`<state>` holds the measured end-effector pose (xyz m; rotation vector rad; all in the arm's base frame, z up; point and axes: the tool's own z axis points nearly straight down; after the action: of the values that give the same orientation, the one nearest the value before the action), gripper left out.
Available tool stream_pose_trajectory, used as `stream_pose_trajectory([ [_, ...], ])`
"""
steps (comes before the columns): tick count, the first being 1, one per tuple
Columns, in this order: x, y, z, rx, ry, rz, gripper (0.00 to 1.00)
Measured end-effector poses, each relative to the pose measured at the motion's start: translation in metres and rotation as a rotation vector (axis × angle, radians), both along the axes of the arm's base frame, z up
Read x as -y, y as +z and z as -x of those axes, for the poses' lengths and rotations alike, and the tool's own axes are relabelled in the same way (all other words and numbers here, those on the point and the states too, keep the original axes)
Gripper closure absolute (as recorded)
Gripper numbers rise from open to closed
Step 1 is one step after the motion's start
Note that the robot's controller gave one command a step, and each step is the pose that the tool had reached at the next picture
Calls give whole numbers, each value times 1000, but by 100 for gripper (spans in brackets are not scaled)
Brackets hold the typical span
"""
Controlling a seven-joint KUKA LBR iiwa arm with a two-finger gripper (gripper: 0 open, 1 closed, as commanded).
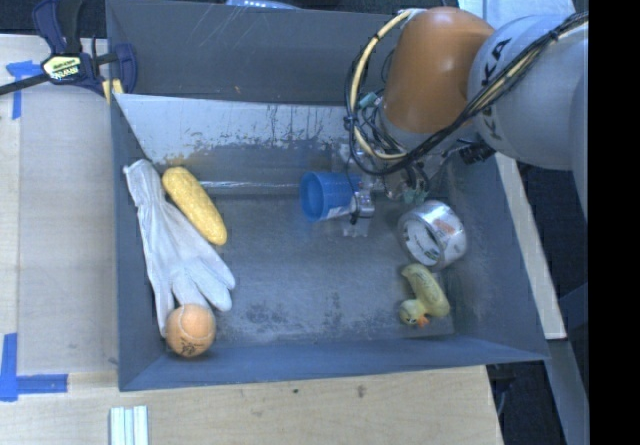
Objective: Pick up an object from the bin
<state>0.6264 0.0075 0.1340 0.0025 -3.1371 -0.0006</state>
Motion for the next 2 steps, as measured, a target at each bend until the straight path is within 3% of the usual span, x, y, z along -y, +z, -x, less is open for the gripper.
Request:
stream_pose_trajectory([
  [2,-6,-6,-1,6,-40,0,0],
])
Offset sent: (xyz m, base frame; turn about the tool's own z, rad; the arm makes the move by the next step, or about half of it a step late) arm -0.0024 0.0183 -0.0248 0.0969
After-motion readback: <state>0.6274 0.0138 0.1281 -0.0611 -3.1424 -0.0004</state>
